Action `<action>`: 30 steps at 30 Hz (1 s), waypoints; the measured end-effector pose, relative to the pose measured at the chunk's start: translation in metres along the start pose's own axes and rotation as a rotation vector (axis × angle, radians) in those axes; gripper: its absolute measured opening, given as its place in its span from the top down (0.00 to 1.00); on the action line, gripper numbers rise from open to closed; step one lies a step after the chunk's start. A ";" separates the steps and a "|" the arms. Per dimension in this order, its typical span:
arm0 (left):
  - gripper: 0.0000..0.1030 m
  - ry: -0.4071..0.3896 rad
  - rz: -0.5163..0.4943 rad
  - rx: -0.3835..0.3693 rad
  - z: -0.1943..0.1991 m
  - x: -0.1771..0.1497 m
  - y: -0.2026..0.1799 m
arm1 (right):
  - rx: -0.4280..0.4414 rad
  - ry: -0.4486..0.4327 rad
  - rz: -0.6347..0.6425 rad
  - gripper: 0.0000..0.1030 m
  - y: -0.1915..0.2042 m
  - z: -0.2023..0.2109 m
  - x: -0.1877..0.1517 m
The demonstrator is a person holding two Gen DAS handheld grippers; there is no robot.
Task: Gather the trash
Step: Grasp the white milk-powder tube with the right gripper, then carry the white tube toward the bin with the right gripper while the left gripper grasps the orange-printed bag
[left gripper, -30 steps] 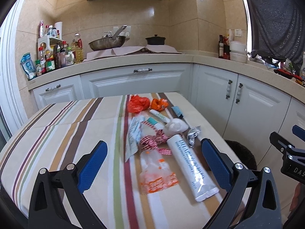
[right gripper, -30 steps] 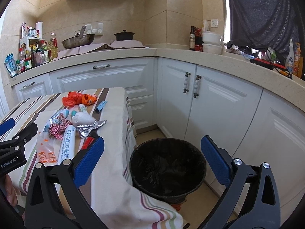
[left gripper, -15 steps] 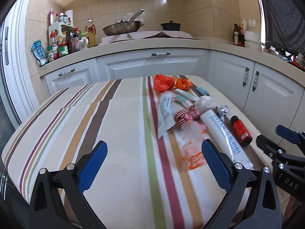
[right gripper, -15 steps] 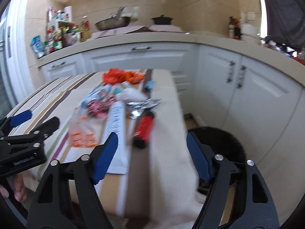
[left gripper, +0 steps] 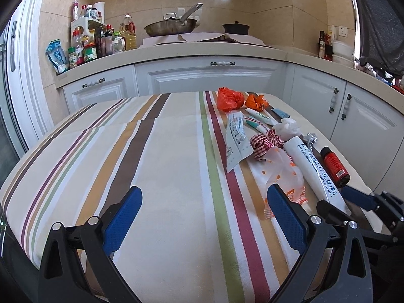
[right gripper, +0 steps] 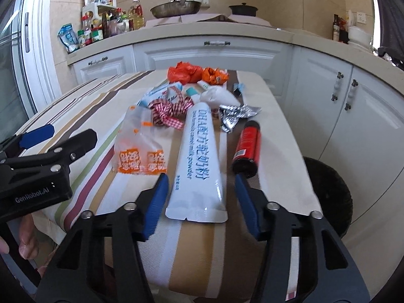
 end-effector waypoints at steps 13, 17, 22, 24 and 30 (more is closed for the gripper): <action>0.06 0.006 0.000 -0.020 -0.001 -0.002 -0.005 | -0.004 -0.040 0.036 0.62 0.003 0.009 0.002; 0.06 0.003 -0.009 -0.037 0.001 -0.001 -0.012 | -0.012 -0.076 0.050 0.63 0.003 0.021 0.009; 0.07 -0.009 -0.034 -0.063 0.004 0.001 -0.027 | -0.037 -0.125 0.042 0.62 -0.007 0.040 0.017; 0.07 -0.015 -0.045 -0.073 0.005 0.002 -0.034 | -0.051 -0.139 0.032 0.62 -0.014 0.046 0.019; 0.07 -0.001 -0.068 -0.083 -0.003 0.003 -0.056 | -0.098 -0.164 -0.015 0.62 -0.041 0.058 0.018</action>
Point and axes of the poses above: each gripper's, at about its wrist camera, not at the fingertips, and z roughly against the way its jaws point, y to its left, x to its top, the point moved 3 cm from there along -z, roughly the way its jaws point, and after that the axes turned 11 degrees about x, right-handed, at the moved point
